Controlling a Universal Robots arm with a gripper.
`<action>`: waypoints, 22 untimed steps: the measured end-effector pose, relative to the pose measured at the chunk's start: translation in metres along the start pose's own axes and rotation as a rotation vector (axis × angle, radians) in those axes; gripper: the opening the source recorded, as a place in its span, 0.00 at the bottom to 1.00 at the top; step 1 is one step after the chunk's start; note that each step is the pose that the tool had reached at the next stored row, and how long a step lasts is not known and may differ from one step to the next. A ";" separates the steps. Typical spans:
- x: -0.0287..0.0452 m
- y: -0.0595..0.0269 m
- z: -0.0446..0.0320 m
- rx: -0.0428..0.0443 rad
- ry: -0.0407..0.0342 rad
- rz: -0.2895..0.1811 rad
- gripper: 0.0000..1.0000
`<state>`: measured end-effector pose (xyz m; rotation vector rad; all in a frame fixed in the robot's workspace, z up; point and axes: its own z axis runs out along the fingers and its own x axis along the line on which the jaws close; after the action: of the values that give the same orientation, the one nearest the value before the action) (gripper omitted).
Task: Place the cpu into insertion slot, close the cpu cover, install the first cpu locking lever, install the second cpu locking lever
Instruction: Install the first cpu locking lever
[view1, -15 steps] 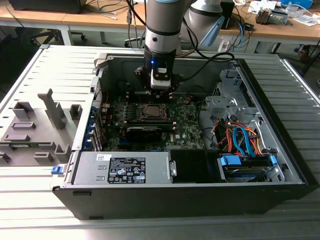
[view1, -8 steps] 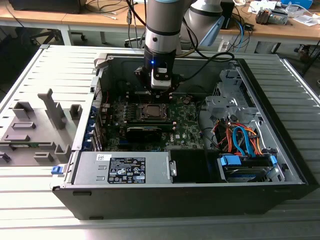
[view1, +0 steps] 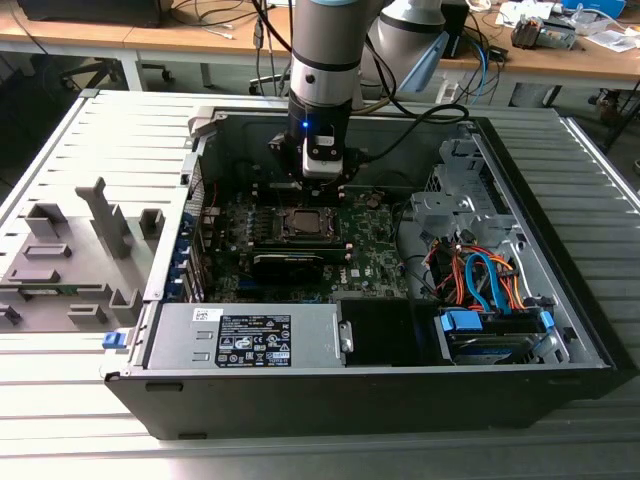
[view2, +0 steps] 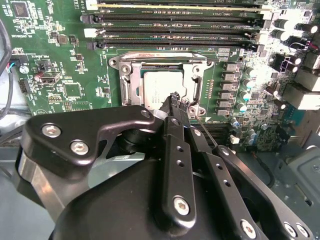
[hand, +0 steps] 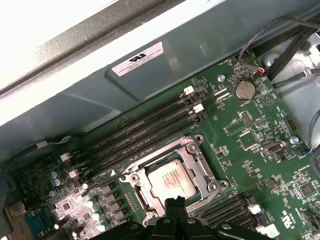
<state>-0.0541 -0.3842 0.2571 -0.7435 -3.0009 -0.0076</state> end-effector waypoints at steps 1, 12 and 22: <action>0.0000 0.0000 0.0000 0.0000 0.0000 -0.001 0.11; 0.0000 0.0000 0.0000 0.0006 -0.0001 -0.013 0.11; 0.0001 0.0000 0.0000 0.0010 -0.0001 -0.021 0.11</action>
<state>-0.0542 -0.3842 0.2571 -0.7116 -3.0086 -0.0068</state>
